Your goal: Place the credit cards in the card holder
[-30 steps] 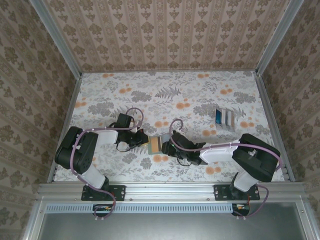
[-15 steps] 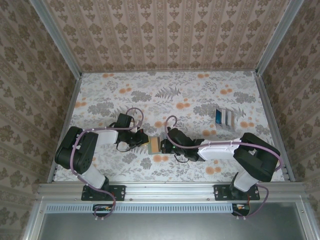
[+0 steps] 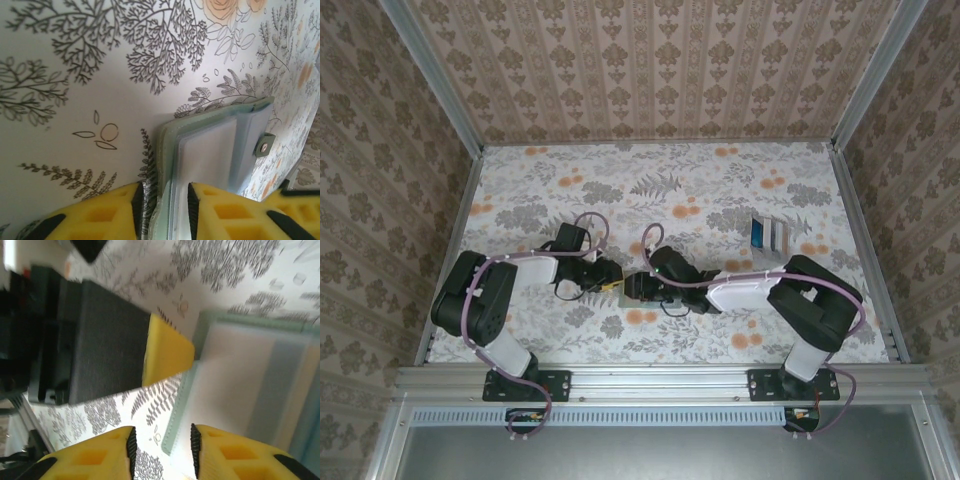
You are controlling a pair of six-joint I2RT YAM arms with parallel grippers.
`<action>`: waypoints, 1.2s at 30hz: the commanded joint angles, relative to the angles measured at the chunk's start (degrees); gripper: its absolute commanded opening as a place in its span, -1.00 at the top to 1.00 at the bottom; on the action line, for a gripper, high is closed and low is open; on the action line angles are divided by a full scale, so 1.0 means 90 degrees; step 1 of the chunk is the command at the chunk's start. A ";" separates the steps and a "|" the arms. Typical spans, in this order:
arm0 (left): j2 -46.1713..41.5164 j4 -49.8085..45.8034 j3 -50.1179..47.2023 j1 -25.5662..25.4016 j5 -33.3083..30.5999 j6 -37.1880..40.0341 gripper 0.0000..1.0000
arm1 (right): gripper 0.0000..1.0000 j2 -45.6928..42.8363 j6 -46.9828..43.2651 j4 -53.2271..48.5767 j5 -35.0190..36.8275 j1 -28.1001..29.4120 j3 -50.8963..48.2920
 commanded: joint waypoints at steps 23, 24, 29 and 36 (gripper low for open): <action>-0.0071 -0.1107 0.0419 -0.0052 -0.0888 0.0434 0.25 | -0.58 -0.2257 -0.3568 -0.5362 0.4402 -0.3891 0.0967; -0.0052 -0.1142 0.0469 -0.0053 -0.0863 0.0474 0.25 | -0.58 -0.2126 -0.3597 -0.5353 0.4417 -0.3934 0.1026; -0.0157 -0.1471 0.0657 -0.0071 -0.0913 0.0660 0.25 | -0.52 -0.1529 -0.3808 -0.5384 0.4405 -0.4155 0.1293; -0.0237 -0.1181 0.0400 -0.0065 -0.0940 0.0531 0.26 | -0.47 -0.1064 -0.3819 -0.5267 0.3956 -0.4605 0.1461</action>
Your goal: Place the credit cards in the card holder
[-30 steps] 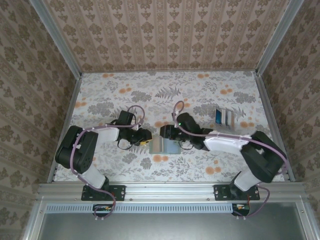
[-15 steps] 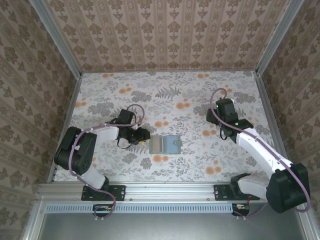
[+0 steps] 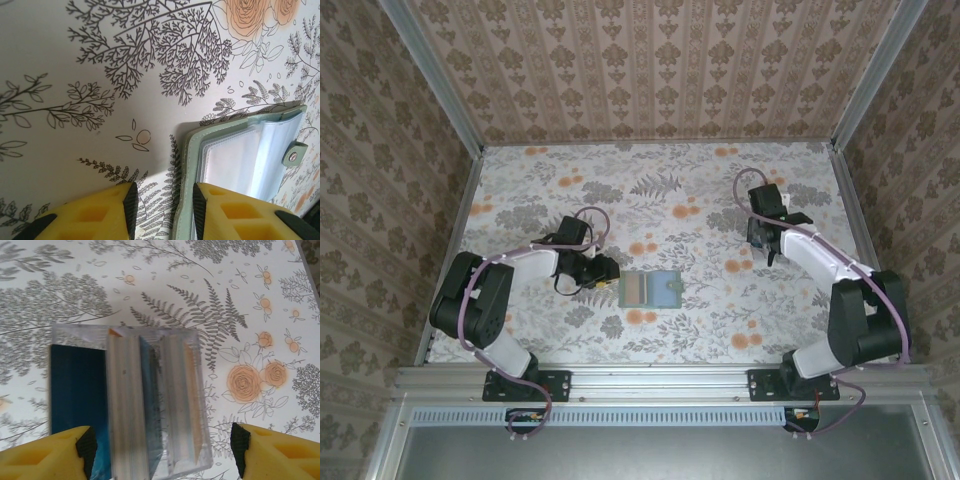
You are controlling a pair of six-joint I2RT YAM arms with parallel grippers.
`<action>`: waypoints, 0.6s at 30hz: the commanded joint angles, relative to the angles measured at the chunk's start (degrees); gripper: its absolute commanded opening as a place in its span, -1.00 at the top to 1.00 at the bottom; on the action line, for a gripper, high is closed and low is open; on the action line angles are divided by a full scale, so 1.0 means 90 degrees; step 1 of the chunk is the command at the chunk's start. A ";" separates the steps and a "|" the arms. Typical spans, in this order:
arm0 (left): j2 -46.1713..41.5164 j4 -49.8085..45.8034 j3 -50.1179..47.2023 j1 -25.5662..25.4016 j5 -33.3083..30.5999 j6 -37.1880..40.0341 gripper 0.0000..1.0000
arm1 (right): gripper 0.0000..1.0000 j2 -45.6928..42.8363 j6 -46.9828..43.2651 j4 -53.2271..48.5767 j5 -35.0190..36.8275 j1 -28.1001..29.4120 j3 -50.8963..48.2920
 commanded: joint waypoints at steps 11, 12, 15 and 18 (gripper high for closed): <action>-0.0095 -0.0175 -0.0046 0.0002 -0.0037 0.0172 0.28 | -0.43 0.0371 -0.0017 -0.0051 -0.0368 -0.0275 0.0211; -0.0120 -0.0169 -0.0056 0.0002 -0.0053 0.0160 0.28 | -0.43 0.0284 -0.0028 -0.0070 -0.0382 -0.0275 0.0221; -0.0150 -0.0075 -0.0118 0.0002 -0.0113 0.0121 0.28 | -0.42 -0.0088 -0.0074 -0.0005 -0.0440 -0.0275 0.0161; -0.0063 -0.0200 -0.0011 0.0001 -0.0086 0.0150 0.28 | -0.45 -0.0292 -0.0150 0.0170 -0.0895 -0.0289 0.0065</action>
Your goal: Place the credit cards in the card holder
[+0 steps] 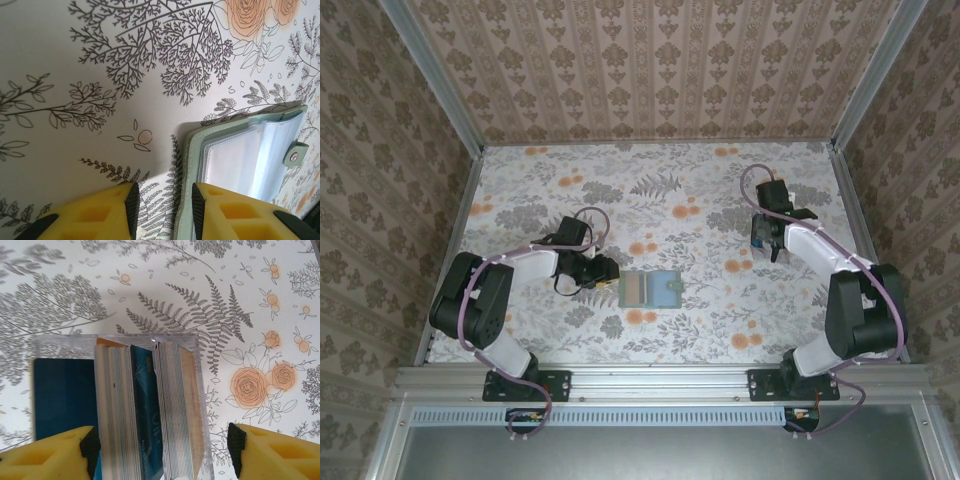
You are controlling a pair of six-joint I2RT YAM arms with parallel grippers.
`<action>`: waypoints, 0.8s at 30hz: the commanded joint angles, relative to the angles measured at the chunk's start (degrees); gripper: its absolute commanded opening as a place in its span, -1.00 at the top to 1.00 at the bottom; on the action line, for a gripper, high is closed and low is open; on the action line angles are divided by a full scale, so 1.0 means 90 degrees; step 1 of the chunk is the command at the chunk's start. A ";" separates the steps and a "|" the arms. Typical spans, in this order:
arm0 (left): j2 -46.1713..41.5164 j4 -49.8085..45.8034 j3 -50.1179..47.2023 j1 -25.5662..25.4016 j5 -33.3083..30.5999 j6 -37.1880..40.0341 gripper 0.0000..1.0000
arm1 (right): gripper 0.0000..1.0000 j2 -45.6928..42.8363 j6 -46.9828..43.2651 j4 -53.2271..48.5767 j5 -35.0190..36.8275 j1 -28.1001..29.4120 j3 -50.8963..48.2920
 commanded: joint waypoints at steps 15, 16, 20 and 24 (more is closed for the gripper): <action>-0.0223 -0.0196 -0.0181 -0.0001 -0.0167 0.0000 0.28 | -0.50 0.0588 0.0098 0.0013 0.0048 -0.0205 0.0066; -0.0261 -0.0170 -0.0207 -0.0001 -0.0204 -0.0019 0.28 | -0.50 0.0641 0.0117 -0.0043 0.0221 -0.0205 0.0101; -0.0267 -0.0360 -0.0109 0.0002 -0.0182 0.0041 0.28 | -0.47 0.0479 0.0250 0.0034 0.0665 -0.0205 0.0004; -0.0291 -0.0317 -0.0122 0.0005 -0.0214 0.0000 0.28 | -0.44 0.0141 0.0270 0.0126 0.0974 -0.0205 -0.0133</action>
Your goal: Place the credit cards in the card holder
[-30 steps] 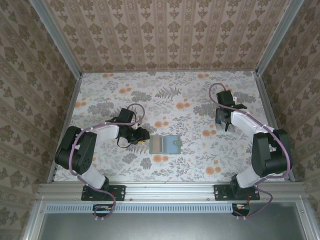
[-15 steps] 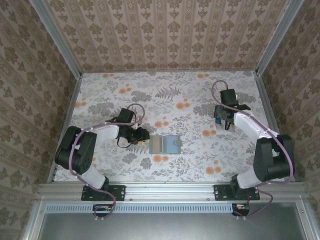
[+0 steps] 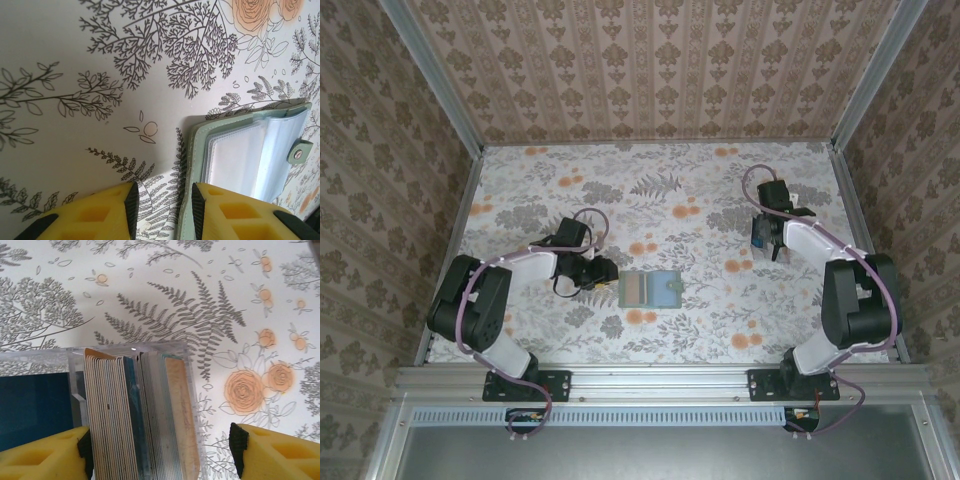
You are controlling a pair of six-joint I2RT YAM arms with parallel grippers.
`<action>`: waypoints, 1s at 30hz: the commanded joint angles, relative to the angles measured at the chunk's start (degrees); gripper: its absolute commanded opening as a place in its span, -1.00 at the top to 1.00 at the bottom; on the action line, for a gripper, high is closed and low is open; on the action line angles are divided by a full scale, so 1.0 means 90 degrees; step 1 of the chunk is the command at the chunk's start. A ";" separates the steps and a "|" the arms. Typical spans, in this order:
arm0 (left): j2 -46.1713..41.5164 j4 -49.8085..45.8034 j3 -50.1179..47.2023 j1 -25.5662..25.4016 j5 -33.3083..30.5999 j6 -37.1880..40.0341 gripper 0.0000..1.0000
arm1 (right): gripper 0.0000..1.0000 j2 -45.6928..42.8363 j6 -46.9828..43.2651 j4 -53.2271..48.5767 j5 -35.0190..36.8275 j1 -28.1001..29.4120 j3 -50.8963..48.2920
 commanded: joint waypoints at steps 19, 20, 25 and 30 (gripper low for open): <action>-0.0373 -0.0236 -0.0173 -0.0050 -0.0199 -0.0158 0.29 | 0.39 -0.0602 0.0034 -0.0051 0.0456 -0.0018 -0.0236; -0.0380 -0.0258 -0.0161 -0.0040 -0.0194 -0.0135 0.29 | 0.45 -0.0627 0.0026 -0.0033 0.0431 -0.0019 -0.0270; -0.0460 -0.0294 -0.0201 -0.0051 -0.0233 -0.0115 0.29 | 0.73 -0.0739 -0.0054 -0.0075 0.0317 -0.0018 -0.0250; -0.0437 -0.0338 -0.0162 -0.0056 -0.0197 -0.0082 0.29 | 0.96 -0.0867 -0.0087 -0.0063 0.0152 -0.0018 -0.0288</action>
